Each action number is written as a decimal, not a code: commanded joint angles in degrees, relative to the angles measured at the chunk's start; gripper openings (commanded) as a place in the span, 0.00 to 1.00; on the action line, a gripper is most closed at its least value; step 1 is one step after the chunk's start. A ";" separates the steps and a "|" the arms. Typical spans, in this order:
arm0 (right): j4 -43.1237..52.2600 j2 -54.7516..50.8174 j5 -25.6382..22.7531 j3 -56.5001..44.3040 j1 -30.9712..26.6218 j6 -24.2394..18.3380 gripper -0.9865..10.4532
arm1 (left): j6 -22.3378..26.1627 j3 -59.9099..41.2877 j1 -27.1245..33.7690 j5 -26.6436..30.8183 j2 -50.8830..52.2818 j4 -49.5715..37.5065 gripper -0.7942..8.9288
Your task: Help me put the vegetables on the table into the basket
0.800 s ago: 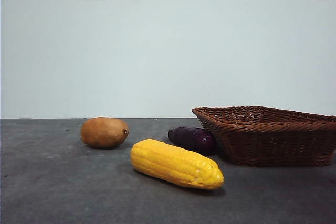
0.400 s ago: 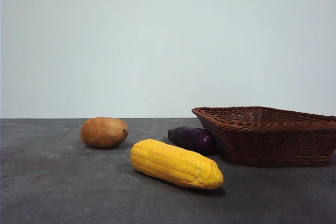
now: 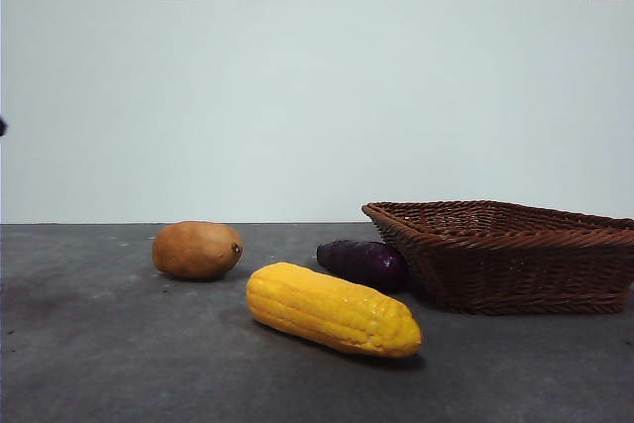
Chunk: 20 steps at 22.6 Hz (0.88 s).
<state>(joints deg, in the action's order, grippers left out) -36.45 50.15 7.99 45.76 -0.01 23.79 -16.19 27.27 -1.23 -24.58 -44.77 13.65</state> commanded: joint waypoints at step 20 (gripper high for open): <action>-19.39 39.39 6.80 29.53 0.07 -19.47 0.45 | 5.97 14.01 0.02 -14.43 -16.22 15.69 0.08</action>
<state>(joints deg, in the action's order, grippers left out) -55.94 89.27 14.87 75.37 -0.01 5.54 -11.51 41.30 -1.23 -38.57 -60.80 29.30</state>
